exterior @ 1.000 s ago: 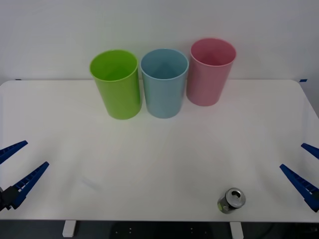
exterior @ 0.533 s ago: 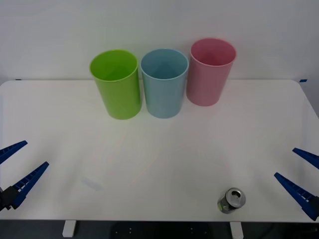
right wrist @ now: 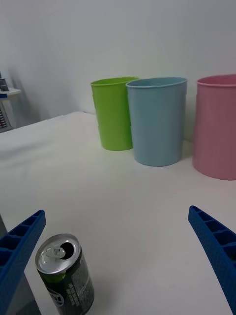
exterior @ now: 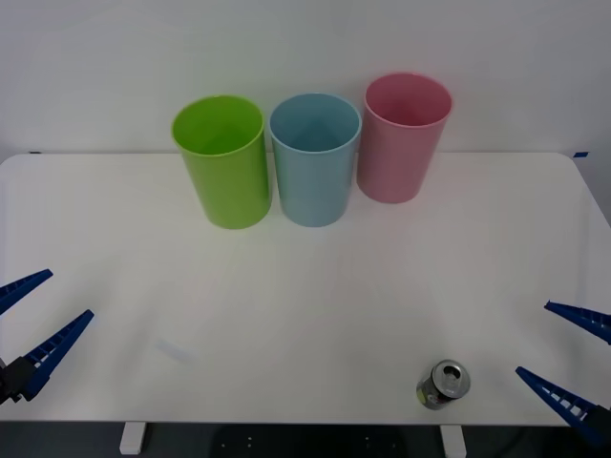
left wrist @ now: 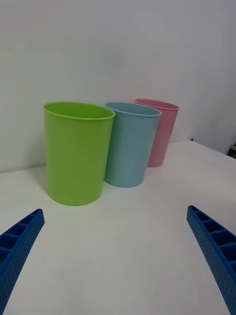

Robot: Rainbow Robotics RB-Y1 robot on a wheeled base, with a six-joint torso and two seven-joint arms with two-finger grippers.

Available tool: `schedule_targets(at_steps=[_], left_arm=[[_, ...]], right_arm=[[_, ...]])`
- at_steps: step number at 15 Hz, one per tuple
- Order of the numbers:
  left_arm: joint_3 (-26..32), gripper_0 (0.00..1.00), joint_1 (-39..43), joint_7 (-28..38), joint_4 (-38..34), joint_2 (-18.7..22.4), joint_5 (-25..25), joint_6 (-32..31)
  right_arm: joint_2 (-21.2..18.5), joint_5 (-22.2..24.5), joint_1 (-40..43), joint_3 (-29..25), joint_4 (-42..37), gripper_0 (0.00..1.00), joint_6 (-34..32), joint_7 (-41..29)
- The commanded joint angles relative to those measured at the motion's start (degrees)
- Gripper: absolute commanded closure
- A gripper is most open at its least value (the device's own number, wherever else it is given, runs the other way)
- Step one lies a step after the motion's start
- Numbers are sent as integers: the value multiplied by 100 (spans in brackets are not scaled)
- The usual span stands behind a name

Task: Grasp the object on the table and drop it into the matching bin: aluminum can to the light blue bin, PET bottle to the pink bin.

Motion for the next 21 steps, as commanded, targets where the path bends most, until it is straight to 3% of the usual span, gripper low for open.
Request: schedule_targets(at_steps=[1, 8, 17, 21], left_arm=[[0, 0, 0, 0, 0, 0, 0, 0], [0, 0, 0, 0, 0, 0, 0, 0], [0, 0, 0, 0, 0, 0, 0, 0], [0, 0, 0, 0, 0, 0, 0, 0]], right_arm=[[-114, 267, -233, 39, 391, 0, -398, 129], [-158, 1102, -426, 145, 699, 0, -680, 340], [-140, 1243, -312, 795, 699, 0, -188, 700], [185, 1251, -330, 830, 892, 0, -161, 964]])
